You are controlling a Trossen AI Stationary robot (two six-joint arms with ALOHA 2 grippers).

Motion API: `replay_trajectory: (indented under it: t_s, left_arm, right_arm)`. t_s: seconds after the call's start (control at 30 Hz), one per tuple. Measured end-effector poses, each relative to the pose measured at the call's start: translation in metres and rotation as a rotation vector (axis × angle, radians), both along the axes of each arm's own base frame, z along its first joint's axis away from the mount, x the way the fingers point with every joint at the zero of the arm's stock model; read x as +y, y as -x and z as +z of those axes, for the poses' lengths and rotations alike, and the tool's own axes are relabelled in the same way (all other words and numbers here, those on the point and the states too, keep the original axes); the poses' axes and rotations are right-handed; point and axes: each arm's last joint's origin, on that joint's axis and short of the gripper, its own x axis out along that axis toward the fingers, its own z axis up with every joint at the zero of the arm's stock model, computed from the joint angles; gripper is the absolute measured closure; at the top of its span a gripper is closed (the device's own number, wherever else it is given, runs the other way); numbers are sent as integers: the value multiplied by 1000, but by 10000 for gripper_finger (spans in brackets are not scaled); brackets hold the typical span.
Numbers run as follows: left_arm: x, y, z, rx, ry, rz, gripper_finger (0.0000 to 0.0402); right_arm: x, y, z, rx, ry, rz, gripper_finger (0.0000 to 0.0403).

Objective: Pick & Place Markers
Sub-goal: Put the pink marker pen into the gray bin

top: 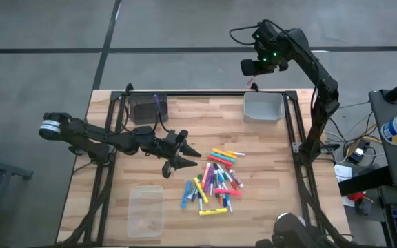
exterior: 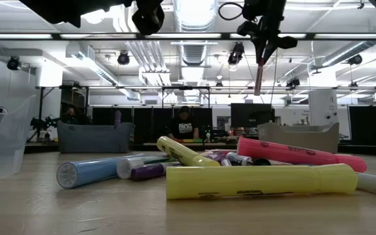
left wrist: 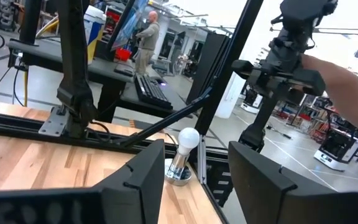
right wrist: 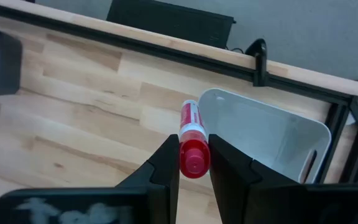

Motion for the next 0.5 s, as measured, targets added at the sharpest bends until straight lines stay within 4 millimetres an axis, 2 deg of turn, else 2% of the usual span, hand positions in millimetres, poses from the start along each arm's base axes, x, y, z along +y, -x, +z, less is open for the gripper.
replay_trajectory:
  t_s: [0.27, 0.5]
  left_arm:
    - [0, 1, -3, 15, -1, 0, 232]
    - [0, 1, -5, 26, -2, 0, 232]
  right_arm:
    - [-14, 17, -17, 47, -56, -63, 335]
    - [-5, 37, -29, 106, -91, -82, 335]
